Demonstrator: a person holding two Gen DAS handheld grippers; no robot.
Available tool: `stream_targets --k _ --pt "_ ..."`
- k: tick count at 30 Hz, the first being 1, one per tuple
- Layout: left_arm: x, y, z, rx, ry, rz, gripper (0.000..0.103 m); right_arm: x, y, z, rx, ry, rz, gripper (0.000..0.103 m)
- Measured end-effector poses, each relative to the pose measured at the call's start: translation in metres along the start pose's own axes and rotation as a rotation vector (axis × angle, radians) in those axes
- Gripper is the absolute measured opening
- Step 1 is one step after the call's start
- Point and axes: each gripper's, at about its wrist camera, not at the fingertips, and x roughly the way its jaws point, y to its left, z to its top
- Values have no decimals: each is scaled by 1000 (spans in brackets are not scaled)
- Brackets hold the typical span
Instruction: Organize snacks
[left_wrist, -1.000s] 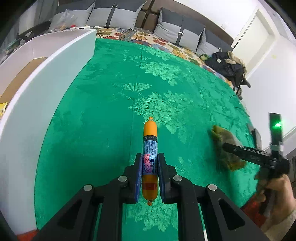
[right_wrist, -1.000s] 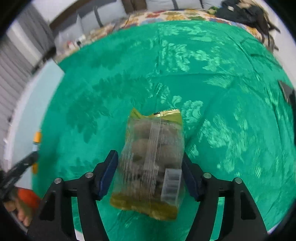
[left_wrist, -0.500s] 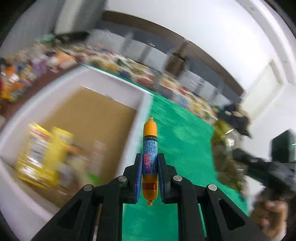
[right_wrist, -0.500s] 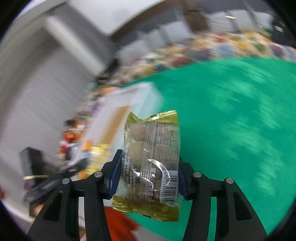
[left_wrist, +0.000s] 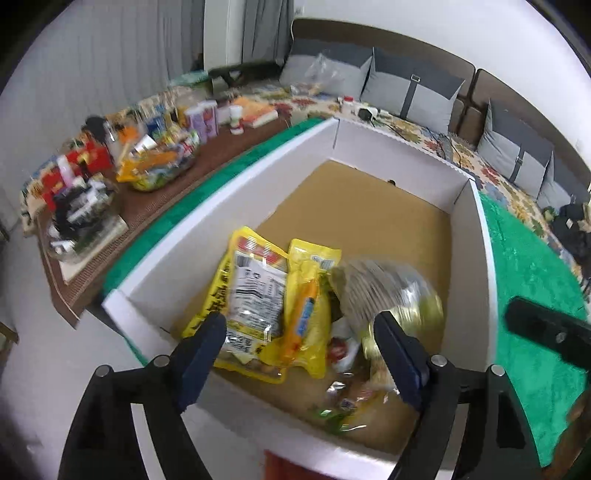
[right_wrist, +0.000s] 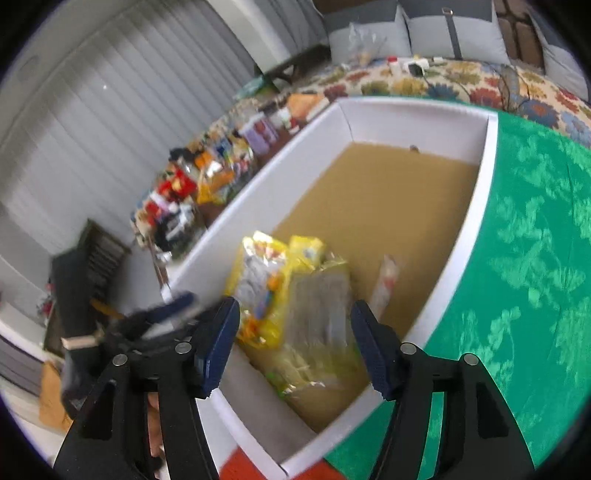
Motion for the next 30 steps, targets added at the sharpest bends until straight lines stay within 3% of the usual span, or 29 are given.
stream_targets --k 3,6,9,11,21,30 --pt "-20 -8 -4 49 -76 53 86 -23 4 -2 -66 -49 -62 70" --pt "-47 -19 -1 85 -185 104 102 -51 15 -2 -150 -140 -136 81" --pt "-68 -26 4 91 -269 175 103 -68 25 0 -208 -194 -206 85" --pt "-74 -27 6 91 -242 212 103 -74 33 1 -238 -207 -246 85" --pt "-86 -21 6 48 -190 233 103 -74 56 -6 -297 -189 -282 85" --pt "-86 -19 2 72 -195 258 103 -64 69 -9 -329 -149 -294 85"
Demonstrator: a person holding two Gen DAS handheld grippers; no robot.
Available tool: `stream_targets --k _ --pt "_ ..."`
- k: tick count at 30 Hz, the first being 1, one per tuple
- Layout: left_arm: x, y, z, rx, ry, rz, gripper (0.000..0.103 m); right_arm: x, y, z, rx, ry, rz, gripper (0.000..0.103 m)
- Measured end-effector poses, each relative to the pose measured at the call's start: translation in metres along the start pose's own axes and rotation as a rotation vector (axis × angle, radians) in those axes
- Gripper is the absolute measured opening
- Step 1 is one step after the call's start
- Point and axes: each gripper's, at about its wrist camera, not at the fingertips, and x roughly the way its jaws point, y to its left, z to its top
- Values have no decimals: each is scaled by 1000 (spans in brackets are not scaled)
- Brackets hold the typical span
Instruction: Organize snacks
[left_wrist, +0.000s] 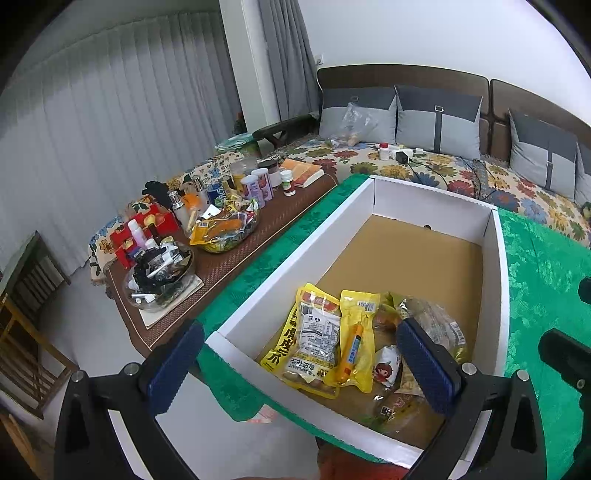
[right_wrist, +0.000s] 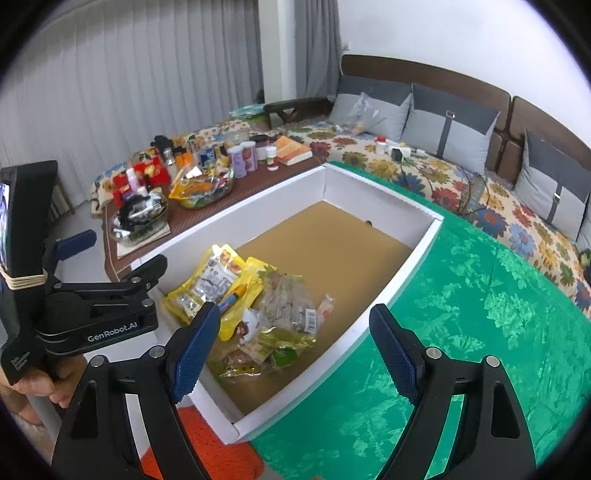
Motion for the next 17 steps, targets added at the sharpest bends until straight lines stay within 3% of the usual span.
stream_targets --k 17 --pt "5 4 -4 -6 -9 10 103 7 5 -4 -10 21 1 85"
